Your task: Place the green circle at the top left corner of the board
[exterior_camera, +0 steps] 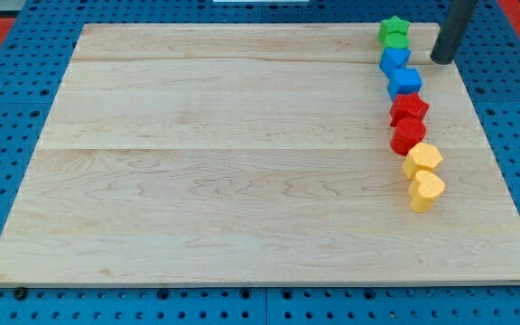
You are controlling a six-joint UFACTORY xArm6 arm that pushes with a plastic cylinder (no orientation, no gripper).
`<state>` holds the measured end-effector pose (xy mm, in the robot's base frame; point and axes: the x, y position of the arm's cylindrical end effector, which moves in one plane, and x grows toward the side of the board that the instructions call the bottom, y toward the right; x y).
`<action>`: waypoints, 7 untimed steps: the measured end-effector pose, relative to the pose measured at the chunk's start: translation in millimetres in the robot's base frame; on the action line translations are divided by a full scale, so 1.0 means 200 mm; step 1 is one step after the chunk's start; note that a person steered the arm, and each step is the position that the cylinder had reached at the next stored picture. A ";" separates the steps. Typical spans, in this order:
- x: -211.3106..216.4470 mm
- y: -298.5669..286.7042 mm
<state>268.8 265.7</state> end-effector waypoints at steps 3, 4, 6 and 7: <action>-0.09 -0.21; -0.09 -0.27; -0.09 -0.54; -0.07 -0.60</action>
<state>254.2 145.7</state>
